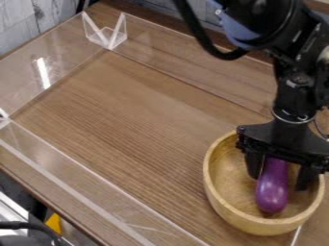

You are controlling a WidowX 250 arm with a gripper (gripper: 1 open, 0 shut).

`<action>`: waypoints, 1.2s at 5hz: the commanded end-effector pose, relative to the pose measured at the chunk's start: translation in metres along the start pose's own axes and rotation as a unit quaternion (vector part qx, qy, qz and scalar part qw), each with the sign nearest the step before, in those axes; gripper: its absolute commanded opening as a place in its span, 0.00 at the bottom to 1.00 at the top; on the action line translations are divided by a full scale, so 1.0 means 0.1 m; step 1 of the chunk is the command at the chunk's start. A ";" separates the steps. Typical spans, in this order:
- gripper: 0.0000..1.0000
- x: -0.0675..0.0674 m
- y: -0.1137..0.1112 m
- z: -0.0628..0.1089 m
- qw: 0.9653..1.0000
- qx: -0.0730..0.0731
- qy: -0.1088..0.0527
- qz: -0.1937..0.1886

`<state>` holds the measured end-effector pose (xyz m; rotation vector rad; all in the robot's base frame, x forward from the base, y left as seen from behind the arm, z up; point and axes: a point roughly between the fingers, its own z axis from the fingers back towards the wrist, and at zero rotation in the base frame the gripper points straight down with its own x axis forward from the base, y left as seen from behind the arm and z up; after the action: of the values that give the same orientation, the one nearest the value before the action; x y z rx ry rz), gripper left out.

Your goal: Put the purple eggplant in the brown bowl

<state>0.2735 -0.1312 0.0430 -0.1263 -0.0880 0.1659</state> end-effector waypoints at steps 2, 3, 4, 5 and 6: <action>1.00 0.00 -0.17 0.07 0.999 -0.014 -0.022 0.022; 0.00 -0.04 -0.16 0.13 1.000 -0.015 -0.020 0.010; 1.00 -0.07 -0.15 0.20 1.000 -0.015 -0.017 -0.002; 0.00 -0.07 -0.24 0.23 0.999 -0.013 -0.021 0.027; 0.00 -0.06 -0.29 0.26 0.998 -0.010 -0.025 0.056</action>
<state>0.2611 -0.1523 0.0544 -0.1096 -0.0799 0.2836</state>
